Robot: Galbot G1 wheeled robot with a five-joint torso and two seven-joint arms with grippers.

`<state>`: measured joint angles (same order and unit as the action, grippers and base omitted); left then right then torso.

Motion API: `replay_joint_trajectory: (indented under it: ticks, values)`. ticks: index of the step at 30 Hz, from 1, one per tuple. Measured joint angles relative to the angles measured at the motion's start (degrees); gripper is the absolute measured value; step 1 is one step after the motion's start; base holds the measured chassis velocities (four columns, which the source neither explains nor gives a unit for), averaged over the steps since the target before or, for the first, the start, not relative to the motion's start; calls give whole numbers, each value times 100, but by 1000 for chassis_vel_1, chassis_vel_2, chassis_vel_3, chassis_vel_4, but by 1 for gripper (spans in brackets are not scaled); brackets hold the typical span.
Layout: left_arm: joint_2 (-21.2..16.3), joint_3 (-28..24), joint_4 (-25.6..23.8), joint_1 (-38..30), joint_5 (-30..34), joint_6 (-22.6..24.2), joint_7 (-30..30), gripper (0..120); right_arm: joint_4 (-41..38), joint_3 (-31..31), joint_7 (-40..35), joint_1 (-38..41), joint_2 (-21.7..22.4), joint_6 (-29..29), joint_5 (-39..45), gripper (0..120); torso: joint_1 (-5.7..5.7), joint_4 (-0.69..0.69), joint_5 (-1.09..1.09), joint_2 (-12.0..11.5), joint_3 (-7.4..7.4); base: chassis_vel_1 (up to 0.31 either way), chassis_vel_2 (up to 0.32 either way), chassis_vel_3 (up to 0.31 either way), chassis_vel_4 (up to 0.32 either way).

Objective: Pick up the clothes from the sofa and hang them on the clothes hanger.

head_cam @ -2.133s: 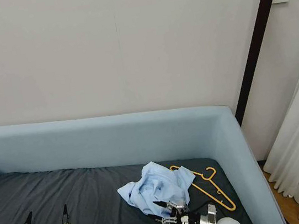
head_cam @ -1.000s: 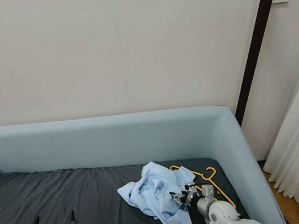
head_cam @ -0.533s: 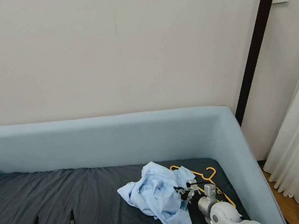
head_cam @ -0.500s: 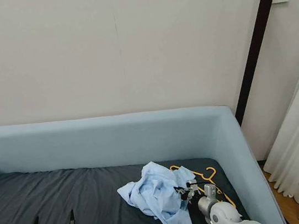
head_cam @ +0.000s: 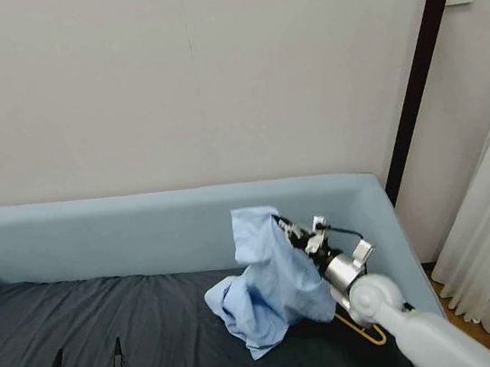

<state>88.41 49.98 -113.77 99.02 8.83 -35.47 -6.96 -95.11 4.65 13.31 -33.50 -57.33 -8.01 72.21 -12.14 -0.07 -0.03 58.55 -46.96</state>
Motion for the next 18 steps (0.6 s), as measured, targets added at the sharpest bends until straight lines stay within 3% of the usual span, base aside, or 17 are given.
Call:
replay_joint_trajectory:
  ticks: [11,18]
  values:
    - [23,63,-173,73,98,-49,10,100,143,157,-349,2085,333,-31,725,0,0,1,0,0,0,0,0,0,0]
    - [20,112,-200,88,144,-84,13,100,215,15,-583,2599,347,-3,926,0,0,0,0,0,0,0,0,0,0]
